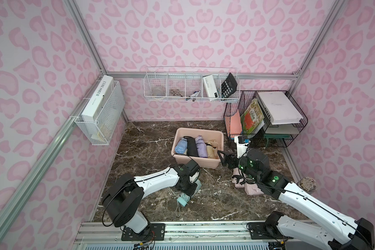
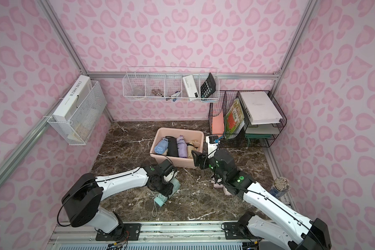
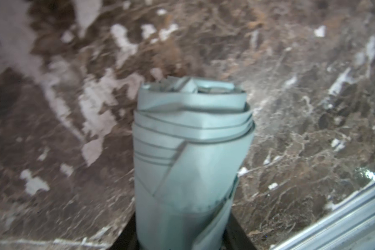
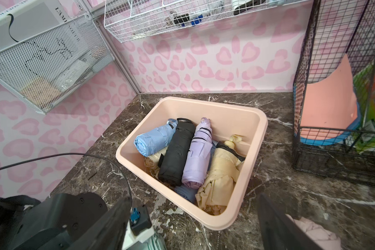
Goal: Put the umbrella into the storage box
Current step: Move the umbrella to the center of the board.
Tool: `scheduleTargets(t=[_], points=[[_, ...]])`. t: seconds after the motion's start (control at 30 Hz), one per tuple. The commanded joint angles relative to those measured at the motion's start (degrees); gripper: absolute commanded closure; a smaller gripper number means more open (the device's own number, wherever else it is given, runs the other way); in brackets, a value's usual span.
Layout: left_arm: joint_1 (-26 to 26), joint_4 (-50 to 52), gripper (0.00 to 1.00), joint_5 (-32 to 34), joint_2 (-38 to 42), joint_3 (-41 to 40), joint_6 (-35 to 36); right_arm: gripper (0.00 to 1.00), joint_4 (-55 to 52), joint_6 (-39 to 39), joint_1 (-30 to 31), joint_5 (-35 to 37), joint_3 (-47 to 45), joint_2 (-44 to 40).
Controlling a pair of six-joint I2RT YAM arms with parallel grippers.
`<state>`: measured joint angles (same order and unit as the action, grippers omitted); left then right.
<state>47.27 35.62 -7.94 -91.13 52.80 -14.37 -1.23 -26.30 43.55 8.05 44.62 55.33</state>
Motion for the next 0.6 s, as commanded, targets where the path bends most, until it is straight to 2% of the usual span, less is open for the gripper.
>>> scheduleTargets(t=[0.0,0.1,0.27,0.4,0.57], points=[[1.01,1.77,0.56,-2.22,-2.01,1.98,5.58,0.15,-2.99,1.55,-0.37,1.81,0.21,-1.09],[1.11,0.60,0.47,-1.86,-1.86,3.00,6.61,0.15,-5.36,3.19,-0.88,2.74,0.60,-2.50],[0.57,-2.94,0.33,-1.19,3.26,3.14,5.65,0.13,-8.70,8.66,-2.13,3.46,0.99,-5.26],[0.11,-6.46,0.27,-1.36,10.69,1.85,3.24,0.10,-9.48,18.08,-2.33,0.79,1.48,-5.76],[-0.77,-6.70,0.25,1.16,18.73,-0.17,0.54,0.08,-10.55,30.29,-2.33,-5.86,3.39,-3.74]])
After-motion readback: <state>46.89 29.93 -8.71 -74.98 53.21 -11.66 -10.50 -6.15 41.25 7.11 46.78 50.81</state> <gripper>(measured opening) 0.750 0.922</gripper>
